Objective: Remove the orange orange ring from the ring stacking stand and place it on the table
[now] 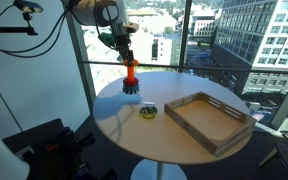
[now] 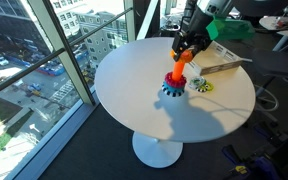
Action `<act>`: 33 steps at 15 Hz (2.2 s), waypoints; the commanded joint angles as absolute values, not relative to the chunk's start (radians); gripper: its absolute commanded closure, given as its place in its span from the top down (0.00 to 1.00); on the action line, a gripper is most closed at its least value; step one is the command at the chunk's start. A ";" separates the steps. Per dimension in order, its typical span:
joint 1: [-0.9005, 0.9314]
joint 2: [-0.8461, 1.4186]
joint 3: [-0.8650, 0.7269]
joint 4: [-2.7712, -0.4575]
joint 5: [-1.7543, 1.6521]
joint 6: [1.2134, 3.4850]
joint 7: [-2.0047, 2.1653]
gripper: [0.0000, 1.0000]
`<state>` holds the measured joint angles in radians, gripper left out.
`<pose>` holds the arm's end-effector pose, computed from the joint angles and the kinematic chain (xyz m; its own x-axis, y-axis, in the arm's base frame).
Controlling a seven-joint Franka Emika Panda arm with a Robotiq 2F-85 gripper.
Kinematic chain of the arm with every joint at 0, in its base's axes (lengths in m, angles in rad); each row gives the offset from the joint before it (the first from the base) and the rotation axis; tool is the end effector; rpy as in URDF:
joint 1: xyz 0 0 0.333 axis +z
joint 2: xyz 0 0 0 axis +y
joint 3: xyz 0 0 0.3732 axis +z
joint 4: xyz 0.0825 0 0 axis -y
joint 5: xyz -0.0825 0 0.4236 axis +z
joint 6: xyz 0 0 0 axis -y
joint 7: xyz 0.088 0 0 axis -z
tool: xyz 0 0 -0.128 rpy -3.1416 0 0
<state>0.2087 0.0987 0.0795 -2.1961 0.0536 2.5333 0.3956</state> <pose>0.5817 0.1719 0.3741 0.9671 -0.1590 0.1987 -0.1337 -0.9818 -0.1349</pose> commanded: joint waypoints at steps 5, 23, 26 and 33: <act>0.187 0.072 0.097 -2.192 0.077 2.492 0.383 0.78; 0.090 0.133 0.049 -2.206 0.141 2.476 0.369 0.41; 0.072 0.203 0.034 -2.194 0.137 2.472 0.367 0.41; 0.081 0.355 -0.014 -2.160 0.099 2.493 0.415 0.42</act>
<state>0.0742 0.3062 0.0070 -2.2021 0.1160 2.4952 0.3913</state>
